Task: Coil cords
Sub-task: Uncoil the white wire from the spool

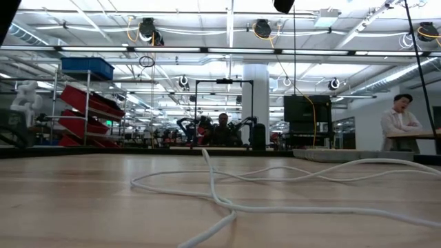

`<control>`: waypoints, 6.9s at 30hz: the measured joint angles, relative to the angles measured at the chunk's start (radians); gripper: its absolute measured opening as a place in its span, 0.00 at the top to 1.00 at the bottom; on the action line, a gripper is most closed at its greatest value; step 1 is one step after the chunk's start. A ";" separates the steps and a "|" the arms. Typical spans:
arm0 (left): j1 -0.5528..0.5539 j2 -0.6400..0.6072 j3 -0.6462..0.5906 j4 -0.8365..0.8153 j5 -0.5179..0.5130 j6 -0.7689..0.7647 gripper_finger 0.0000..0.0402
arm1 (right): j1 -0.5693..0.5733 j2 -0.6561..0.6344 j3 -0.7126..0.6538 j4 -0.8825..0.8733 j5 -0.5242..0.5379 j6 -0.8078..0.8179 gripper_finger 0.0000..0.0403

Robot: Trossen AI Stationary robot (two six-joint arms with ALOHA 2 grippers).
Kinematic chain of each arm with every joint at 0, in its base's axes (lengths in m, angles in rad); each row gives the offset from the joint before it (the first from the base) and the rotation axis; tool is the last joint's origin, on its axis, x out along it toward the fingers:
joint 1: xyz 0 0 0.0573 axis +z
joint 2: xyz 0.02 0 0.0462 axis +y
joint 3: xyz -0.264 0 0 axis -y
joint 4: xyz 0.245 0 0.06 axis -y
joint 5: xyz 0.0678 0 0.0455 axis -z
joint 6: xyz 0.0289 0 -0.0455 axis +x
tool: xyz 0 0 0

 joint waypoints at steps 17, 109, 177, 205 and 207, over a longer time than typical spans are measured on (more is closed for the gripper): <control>0.007 0.000 0.000 0.018 0.039 0.000 0.82 | 0.000 0.000 0.000 0.002 0.000 0.000 1.00; -0.270 -0.357 0.017 -0.660 -0.490 0.259 0.67 | 0.132 0.020 0.000 -0.064 -0.124 -0.342 1.00; -0.066 -0.043 0.016 -0.232 -0.343 0.207 0.67 | 0.122 0.045 0.000 0.092 0.079 -0.321 1.00; -0.088 -0.044 0.016 -0.239 -0.348 0.220 0.67 | 0.122 0.045 0.000 0.082 0.080 -0.318 1.00; -0.094 -0.045 0.016 -0.239 -0.361 0.245 0.67 | 0.122 0.045 0.000 0.080 0.080 -0.318 1.00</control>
